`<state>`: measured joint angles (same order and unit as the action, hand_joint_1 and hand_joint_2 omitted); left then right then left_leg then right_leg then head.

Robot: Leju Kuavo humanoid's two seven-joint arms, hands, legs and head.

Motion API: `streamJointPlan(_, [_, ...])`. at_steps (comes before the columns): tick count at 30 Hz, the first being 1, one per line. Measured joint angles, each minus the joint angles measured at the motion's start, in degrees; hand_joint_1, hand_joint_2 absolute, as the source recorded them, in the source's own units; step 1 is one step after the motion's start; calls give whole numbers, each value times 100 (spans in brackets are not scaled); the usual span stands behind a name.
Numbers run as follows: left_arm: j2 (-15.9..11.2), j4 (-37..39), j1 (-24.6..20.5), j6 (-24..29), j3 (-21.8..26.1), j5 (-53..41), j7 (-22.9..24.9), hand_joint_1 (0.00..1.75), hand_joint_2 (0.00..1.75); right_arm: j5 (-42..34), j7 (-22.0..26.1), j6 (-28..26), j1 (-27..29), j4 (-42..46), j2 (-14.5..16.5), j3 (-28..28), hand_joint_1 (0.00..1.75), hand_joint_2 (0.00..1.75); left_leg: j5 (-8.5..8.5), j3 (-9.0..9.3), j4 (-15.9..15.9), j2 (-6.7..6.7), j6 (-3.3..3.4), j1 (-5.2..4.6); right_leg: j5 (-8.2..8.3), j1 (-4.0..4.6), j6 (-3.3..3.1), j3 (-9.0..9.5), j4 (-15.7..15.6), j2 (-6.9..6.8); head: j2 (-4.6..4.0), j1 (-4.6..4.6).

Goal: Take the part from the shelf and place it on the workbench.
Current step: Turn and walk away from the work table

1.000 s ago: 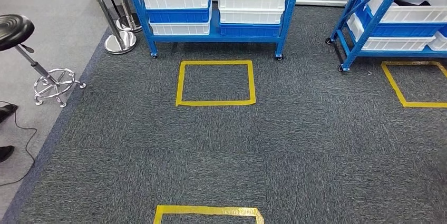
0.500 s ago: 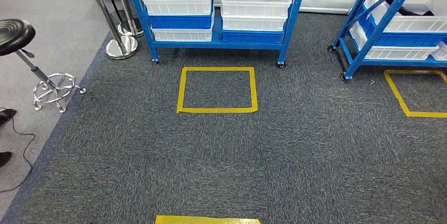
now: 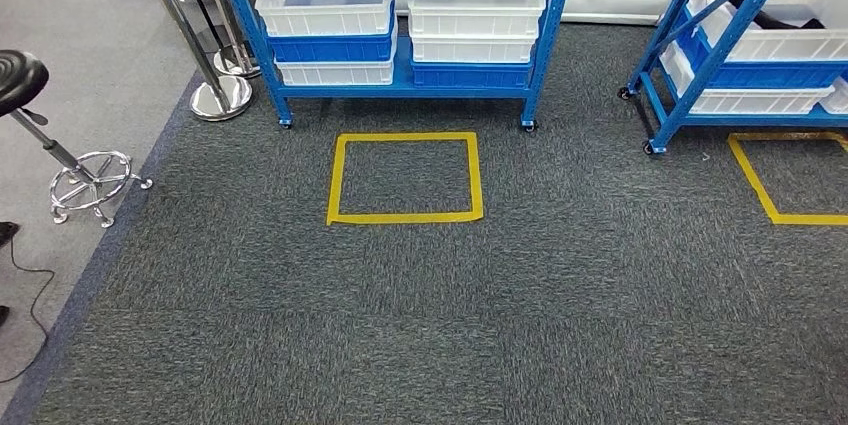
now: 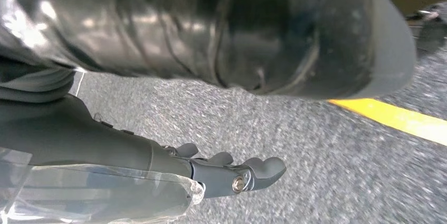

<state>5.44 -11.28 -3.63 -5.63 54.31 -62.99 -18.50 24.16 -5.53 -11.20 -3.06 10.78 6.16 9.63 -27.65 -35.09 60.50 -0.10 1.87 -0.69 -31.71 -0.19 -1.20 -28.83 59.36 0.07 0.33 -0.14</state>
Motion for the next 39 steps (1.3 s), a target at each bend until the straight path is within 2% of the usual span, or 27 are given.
streamJointPlan(1, [-2, 0, -4, 1, 0, 0, -2, 0, 0, 2, 0, -1, -4, -2, 6, 1, 0, 0, -83, 3, -2, -3, 10, -17, -13, -4, 21, 8, -4, 4, 0, -2])
streamJointPlan(3, [-2, 0, -7, 1, 0, 0, -4, 0, 0, 3, 0, -1, -8, -2, 6, 1, 0, 0, -102, 19, -23, -8, 20, -24, -21, -12, 33, 5, -8, 4, 0, -6])
streamJointPlan(5, [-2, 0, -6, 2, 0, 0, -3, 0, 0, 4, 0, -2, -14, -2, 7, 0, 0, 0, -78, 32, -25, -10, 29, -26, -26, -13, 43, 9, -10, 2, 0, -7])
streamJointPlan(7, [-10, 0, 10, 8, 0, -1, -1, 0, 0, 15, 1, -2, -21, -2, 10, 0, 0, 0, -3, 81, -88, -13, 73, -32, 0, -9, 74, 67, 31, -2, 0, -6])
streamJointPlan(8, [-15, 0, 5, 13, -1, -2, -2, 0, 0, 28, 4, -6, -29, -1, 10, 0, 0, 0, 31, 179, -166, -14, 106, -15, -51, -12, 108, 14, 229, -2, 0, -5])
streamJointPlan(9, [-20, 0, -1, 18, -1, -2, -1, 0, 0, 41, 6, -9, -35, -1, 10, 1, 0, 0, 42, 288, -242, -16, 136, 1, -197, -24, 156, -181, 603, -2, 0, -3])
streamJointPlan(11, [-22, 0, -24, 21, -1, -1, 7, 0, 0, 57, 4, -16, -44, 0, 7, 1, 0, 0, -20, 509, -335, -21, 148, 44, -474, -68, 256, -704, 1306, -1, 0, 0])
streamJointPlan(12, [-21, 0, -17, 21, 0, 1, 13, 0, 0, 59, -4, -16, -36, 0, 7, 1, 0, 0, -78, 569, -333, -26, 130, 52, -461, -91, 288, -865, 1375, -3, 0, 0])
streamJointPlan(13, [-21, 0, -4, 21, 1, 2, 17, 0, 0, 60, -15, -15, -24, 0, 5, 1, 0, 0, -136, 642, -330, -33, 104, 65, -262, -106, 307, -857, 1154, -4, 0, 0])
streamJointPlan(14, [-20, 0, 8, 20, 1, 2, 20, 0, 0, 60, -25, -15, -7, -1, 2, 1, 0, 0, -199, 705, -327, -37, 75, 76, 32, -117, 320, -789, 810, -5, 0, 1])
streamJointPlan(15, [-19, 0, 17, 17, 2, 2, 26, 0, 0, 60, -35, -14, 16, -7, 0, 3, 0, 0, -261, 769, -312, -40, 40, 82, 272, -117, 316, -744, 509, -7, 0, 2])
streamJointPlan(17, [-17, 0, 5, 10, 2, 0, 36, 0, 0, 60, -42, -12, 28, -19, -2, 10, 0, 0, -358, 803, -291, -37, -41, 78, 506, -95, 250, -720, 168, -6, 0, 8])
streamJointPlan(20, [-19, 0, -22, 7, 2, -4, 44, 0, 0, 66, -25, -30, 23, -24, -3, 17, 0, 0, -420, 845, -226, -28, -145, 79, 467, -84, 109, -673, 116, 3, 0, 15])
streamJointPlan(21, [-19, 0, -26, 11, 2, -6, 40, 0, 0, 62, 14, -57, 30, -24, -5, 21, 0, 0, -441, 814, -105, -26, -168, 87, 448, -88, 76, -619, 100, -3, 0, 15])
streamJointPlan(23, [-15, 0, -32, 35, 3, -1, 27, 0, 0, 47, 224, -160, 34, -23, -9, 49, 0, 0, -609, 526, 447, -20, -211, 109, 412, -98, 20, -519, 63, -15, 0, 13])
streamJointPlan(25, [-12, 0, -30, 67, 7, 24, 15, 0, 0, 14, 548, -287, 27, -22, -11, 92, 0, 0, -901, 75, 1135, -20, -241, 121, 353, -97, -3, -449, 49, -13, 0, 12])
streamJointPlan(26, [-13, 0, -25, 79, 10, 38, 10, 0, 44, -6, 681, -336, 25, -22, -11, 114, 0, 44, -977, -95, 1324, -20, -248, 126, 316, -97, -1, -407, 48, -7, 0, 12])
streamJointPlan(27, [-13, 0, -19, 89, 13, 50, 8, 0, 87, -27, 761, -369, 25, -22, -12, 136, 0, 87, -920, -176, 1318, -20, -248, 129, 276, -97, 4, -354, 48, -2, 0, 12])
streamJointPlan(28, [-13, 0, -12, 99, 15, 57, 9, 0, 131, -42, 800, -397, 24, -22, -13, 160, 0, 131, -717, -170, 1121, -19, -242, 131, 233, -98, 14, -290, 48, 0, 0, 13])
streamJointPlan(29, [-13, 0, -6, 112, 18, 62, 10, 0, 175, -46, 812, -426, 24, -22, -13, 179, 0, 175, -410, -94, 776, -18, -231, 131, 190, -98, 27, -229, 46, -1, 0, 13])
streamJointPlan(30, [-13, 0, 1, 128, 22, 66, 14, 0, 175, -40, 817, -462, 27, -23, -13, 196, 0, 175, -160, -14, 445, -16, -220, 127, 154, -97, 43, -172, 44, -2, 0, 14])
streamJointPlan(31, [-13, 0, 4, 144, 28, 66, 19, 0, 175, -33, 825, -498, 24, -24, -13, 207, 0, 175, -51, 32, 173, -10, -203, 111, 127, -93, 64, -145, 43, -3, 0, 13])
streamJointPlan(33, [-13, 0, 13, 177, 40, 58, 26, 0, 175, -6, 842, -553, 14, -25, -11, 216, 0, 175, -2, 59, -14, -5, -157, 82, 83, -80, 118, -131, 48, 1, 0, 12])
streamJointPlan(34, [-11, 0, 18, 202, 43, 34, 33, 0, 175, 25, 829, -590, 7, -24, -11, 218, 0, 175, 13, 65, -45, -4, -156, 80, 67, -69, 115, -132, 52, 1, 0, 12])
streamJointPlan(36, [-7, 0, 25, 273, 39, -55, 39, 0, 87, 147, 774, -653, 2, -24, -13, 212, 0, 175, 115, 94, -66, -14, -175, 88, 41, -58, 80, -102, 44, -4, 0, 13])
streamJointPlan(38, [-4, 0, 12, 332, 21, -120, -9, 0, 0, 254, 780, -609, -3, -24, -13, 190, 0, 87, 110, 101, -74, -21, -168, 79, 37, -61, 54, -77, 6, -9, 0, 14])
streamJointPlan(39, [-4, 0, 4, 348, 13, -115, -34, 0, 0, 272, 810, -562, -3, -24, -12, 180, 0, 44, 100, 106, -75, -22, -154, 77, 37, -61, 55, -62, -17, -9, 0, 14])
